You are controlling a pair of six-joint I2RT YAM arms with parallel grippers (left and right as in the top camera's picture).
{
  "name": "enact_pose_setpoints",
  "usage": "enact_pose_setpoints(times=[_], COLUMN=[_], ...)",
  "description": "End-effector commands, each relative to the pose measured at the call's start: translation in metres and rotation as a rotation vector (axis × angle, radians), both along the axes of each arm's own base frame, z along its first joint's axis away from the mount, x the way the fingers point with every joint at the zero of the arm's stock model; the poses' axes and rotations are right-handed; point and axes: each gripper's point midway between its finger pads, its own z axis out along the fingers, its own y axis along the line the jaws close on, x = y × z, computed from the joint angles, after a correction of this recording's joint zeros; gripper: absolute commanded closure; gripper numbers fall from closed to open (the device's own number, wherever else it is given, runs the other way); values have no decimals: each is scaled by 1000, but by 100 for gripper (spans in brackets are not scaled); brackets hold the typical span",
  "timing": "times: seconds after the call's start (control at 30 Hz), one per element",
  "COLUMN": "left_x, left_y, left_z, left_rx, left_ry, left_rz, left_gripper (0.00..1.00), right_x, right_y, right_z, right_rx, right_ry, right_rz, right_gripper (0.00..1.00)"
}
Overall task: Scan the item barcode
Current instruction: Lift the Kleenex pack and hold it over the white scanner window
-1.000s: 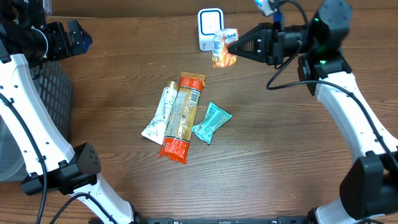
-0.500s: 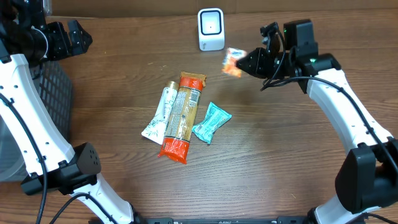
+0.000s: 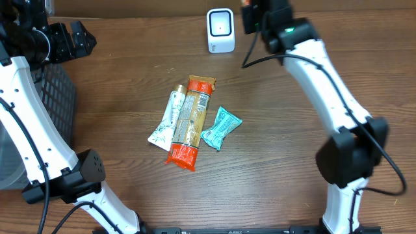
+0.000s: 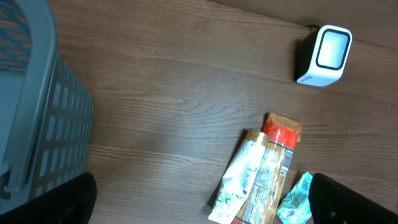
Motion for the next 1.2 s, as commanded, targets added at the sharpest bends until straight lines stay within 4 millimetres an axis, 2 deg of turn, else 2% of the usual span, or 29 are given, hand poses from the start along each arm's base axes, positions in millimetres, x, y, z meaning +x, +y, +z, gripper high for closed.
enact_pose_setpoints(times=[0.0, 0.13, 0.23, 0.33, 0.6, 0.87, 1.17], left_x=[1, 1, 1, 1, 1, 1, 1], left_y=[-4, -4, -4, -4, -4, -4, -4], left_z=[0, 0, 0, 0, 0, 0, 0], left_rx=[4, 4, 4, 4, 4, 4, 4], left_ry=[-2, -2, -2, -2, -2, -2, -2], left_rz=[-27, -27, -27, -27, -27, -27, -27], left_gripper=[0, 0, 0, 0, 0, 0, 0], right_x=[23, 43, 53, 58, 66, 68, 63], right_y=[19, 36, 46, 56, 65, 66, 76], right_z=[-5, -15, -36, -65, -108, -108, -108], right_rx=[-316, -451, -594, -731, -970, -985, -976], right_ry=[-138, -235, -265, -254, -251, -260, -265], right_rz=[106, 153, 206, 281, 378, 382, 397], right_gripper=[96, 96, 96, 96, 96, 96, 96])
